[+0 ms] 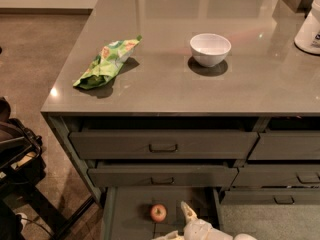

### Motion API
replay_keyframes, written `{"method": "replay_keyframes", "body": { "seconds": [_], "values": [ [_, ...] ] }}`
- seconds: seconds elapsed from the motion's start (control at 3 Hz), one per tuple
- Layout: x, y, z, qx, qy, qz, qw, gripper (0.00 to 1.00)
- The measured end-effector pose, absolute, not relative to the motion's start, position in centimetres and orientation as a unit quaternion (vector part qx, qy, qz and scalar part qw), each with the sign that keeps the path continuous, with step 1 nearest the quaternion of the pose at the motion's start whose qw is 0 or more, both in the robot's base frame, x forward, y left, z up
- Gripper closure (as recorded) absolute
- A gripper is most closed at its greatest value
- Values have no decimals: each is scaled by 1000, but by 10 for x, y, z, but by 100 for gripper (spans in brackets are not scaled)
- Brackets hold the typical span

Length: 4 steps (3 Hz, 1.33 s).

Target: Pick apple from bottom drawer and place on counter

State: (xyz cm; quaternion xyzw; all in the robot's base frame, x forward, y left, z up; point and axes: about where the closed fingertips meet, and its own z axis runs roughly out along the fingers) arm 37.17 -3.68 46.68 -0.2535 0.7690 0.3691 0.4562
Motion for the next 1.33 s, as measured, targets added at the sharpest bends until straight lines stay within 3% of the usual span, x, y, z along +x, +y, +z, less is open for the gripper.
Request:
{"method": "replay_keyframes", "body": {
  "seconds": [1.0,1.33],
  "values": [
    [398,-39,338,-220,773,366,469,0],
    [404,-43,336,-214,774,364,472,0]
  ]
}}
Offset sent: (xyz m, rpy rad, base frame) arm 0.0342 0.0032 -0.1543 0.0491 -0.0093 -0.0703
